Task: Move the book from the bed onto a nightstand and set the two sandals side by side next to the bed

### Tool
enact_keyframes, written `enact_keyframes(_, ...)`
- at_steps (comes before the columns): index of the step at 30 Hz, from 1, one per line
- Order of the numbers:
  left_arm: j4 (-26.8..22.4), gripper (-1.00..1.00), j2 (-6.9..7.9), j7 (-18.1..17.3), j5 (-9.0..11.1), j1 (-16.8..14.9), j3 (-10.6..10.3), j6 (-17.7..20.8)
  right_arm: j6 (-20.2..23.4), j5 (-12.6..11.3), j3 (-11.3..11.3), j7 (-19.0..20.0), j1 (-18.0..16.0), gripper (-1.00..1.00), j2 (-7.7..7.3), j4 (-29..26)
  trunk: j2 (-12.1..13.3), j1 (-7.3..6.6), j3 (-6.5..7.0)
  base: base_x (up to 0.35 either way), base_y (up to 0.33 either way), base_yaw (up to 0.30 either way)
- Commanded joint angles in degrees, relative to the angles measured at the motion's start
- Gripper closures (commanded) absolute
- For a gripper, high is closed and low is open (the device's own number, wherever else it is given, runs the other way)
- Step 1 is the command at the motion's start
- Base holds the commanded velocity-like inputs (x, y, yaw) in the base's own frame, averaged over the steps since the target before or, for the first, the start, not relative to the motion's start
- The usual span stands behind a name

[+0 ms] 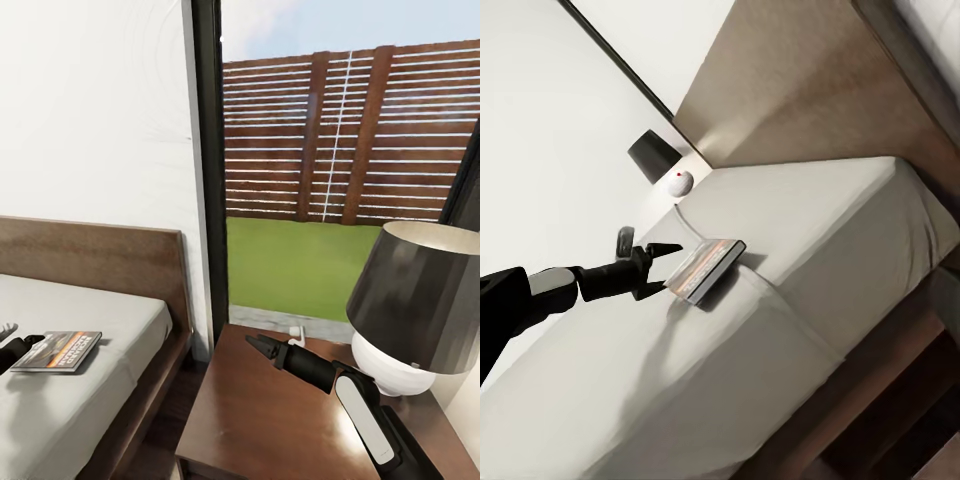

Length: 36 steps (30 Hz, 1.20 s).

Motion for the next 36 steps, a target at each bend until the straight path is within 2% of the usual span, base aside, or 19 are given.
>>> enact_keyframes(1,0.10,-1.00,0.02,0.06,0.33,0.04,-0.67,0.58,0.44,-0.54,0.04,-0.13,-0.03,-1.00,-0.03,-0.02,-0.02,-0.01,-0.07,-0.002,-0.003,0.000)
enact_keyframes(36,0.19,-1.00,0.08,0.14,0.24,0.05,-0.58,-0.44,0.44,-0.54,0.04,-0.13,-0.06,-1.00,-0.03,-0.02,-0.02,-0.01,-0.07,0.000,0.000,0.000)
